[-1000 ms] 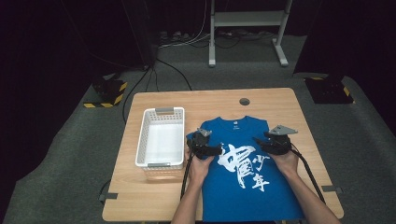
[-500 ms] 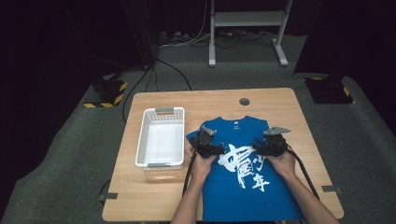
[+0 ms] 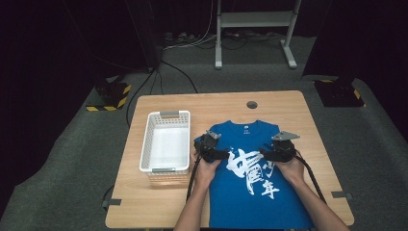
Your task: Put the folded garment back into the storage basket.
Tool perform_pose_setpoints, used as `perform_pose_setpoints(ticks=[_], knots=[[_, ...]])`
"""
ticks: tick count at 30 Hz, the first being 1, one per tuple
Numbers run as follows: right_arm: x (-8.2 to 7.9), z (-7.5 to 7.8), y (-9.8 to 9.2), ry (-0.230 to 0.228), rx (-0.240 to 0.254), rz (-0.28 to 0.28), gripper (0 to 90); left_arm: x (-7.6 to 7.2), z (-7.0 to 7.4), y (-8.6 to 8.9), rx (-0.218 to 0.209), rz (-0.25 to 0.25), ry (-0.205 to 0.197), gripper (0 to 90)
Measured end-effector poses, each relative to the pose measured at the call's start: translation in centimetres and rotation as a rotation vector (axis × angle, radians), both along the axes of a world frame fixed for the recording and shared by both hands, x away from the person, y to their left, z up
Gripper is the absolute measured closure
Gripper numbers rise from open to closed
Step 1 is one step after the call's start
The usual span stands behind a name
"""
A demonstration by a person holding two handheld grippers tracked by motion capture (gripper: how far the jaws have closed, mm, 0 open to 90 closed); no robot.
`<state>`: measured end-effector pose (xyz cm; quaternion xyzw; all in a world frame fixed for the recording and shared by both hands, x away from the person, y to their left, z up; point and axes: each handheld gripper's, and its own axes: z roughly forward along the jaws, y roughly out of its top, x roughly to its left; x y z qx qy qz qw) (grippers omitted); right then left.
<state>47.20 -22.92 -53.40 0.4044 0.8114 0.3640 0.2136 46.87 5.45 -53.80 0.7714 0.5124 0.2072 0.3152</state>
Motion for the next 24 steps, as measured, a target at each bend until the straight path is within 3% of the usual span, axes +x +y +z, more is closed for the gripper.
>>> perform_pose_setpoints(ticks=[2,5,8,10,12,16,19,24], knots=[[0.1,-0.4,0.1,0.011,-0.016,0.003,26.0,-0.1,-0.1,0.0,-0.004,-0.001,-0.007,7.2],[0.4,-0.4,-0.7,0.04,0.008,0.0,25.7,-0.5,0.0,0.0,-0.005,-0.007,-0.005,7.4],[0.4,-0.4,-1.4,0.037,0.005,0.0,25.6,-0.7,0.1,-0.2,-0.003,-0.018,0.0,7.7],[0.4,-0.4,-1.7,0.036,-0.001,-0.012,25.4,-0.7,0.1,-0.3,-0.006,-0.007,-0.018,7.8],[0.2,-0.2,-1.6,0.023,-0.013,-0.015,25.6,-0.6,0.0,-0.2,-0.023,0.001,-0.025,7.9],[-0.2,-0.1,-0.7,0.0,0.008,0.007,26.1,-0.4,-0.2,-0.3,-0.01,-0.002,-0.023,7.9],[-0.1,-0.4,-0.3,0.016,-0.007,0.015,26.3,-0.4,-0.1,-0.1,-0.011,0.0,-0.021,8.3],[0.2,-0.4,-1.8,0.038,0.007,0.008,25.3,-0.4,0.0,0.6,-0.023,0.021,-0.021,10.0]])
